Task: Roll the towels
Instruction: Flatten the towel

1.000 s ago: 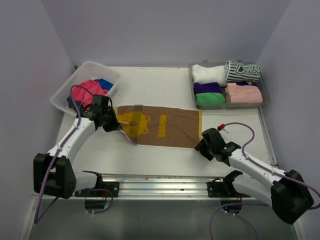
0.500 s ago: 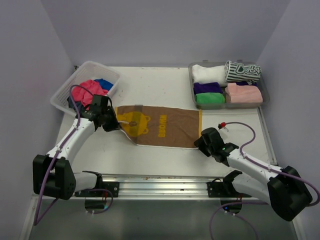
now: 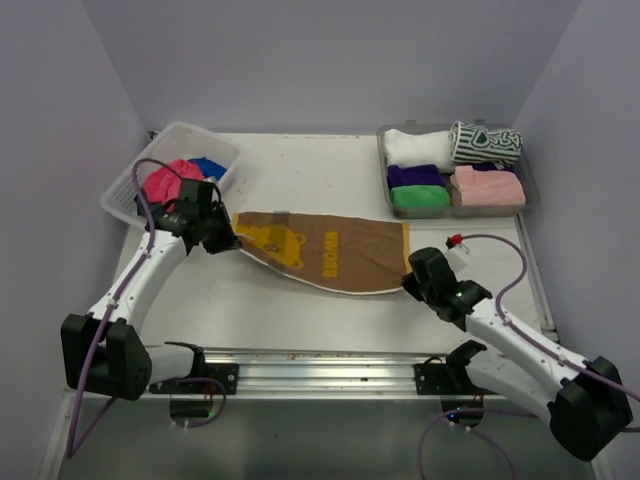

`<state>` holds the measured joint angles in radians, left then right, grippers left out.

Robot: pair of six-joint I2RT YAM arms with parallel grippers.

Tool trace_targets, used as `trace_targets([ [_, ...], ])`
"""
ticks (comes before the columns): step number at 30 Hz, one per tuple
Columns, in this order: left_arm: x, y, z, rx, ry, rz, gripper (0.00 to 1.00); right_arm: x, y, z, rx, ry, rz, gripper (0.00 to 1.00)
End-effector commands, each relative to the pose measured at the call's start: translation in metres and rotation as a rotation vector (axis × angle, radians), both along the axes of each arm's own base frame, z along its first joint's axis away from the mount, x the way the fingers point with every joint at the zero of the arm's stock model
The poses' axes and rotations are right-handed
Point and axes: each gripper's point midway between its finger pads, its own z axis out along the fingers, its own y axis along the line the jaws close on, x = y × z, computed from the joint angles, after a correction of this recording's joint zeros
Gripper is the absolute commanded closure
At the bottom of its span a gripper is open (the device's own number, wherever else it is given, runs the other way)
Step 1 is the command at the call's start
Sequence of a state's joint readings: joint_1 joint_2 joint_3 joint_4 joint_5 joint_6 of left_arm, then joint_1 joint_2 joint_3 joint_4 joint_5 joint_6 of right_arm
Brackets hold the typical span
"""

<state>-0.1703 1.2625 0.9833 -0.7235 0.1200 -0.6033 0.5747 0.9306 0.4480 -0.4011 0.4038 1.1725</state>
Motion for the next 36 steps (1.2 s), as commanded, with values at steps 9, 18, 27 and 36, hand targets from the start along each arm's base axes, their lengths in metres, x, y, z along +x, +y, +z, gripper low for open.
trace_targets([
  [9,0.027,-0.004,0.161,-0.066,-0.397,-0.033,1.0,0.012,-0.046,0.2,-0.145,-0.364,-0.028,1.0],
  [18,-0.017,-0.003,0.226,-0.134,-0.609,-0.036,1.0,-0.027,-0.058,0.265,-0.06,-0.475,0.025,1.0],
  [27,-0.074,0.008,0.257,-0.149,-0.74,-0.023,1.0,-0.07,-0.075,0.285,0.019,-0.506,0.047,1.0],
  [36,-0.084,0.017,0.222,-0.127,-0.636,0.037,1.0,-0.081,-0.093,0.256,-0.05,-0.398,-0.015,1.0],
])
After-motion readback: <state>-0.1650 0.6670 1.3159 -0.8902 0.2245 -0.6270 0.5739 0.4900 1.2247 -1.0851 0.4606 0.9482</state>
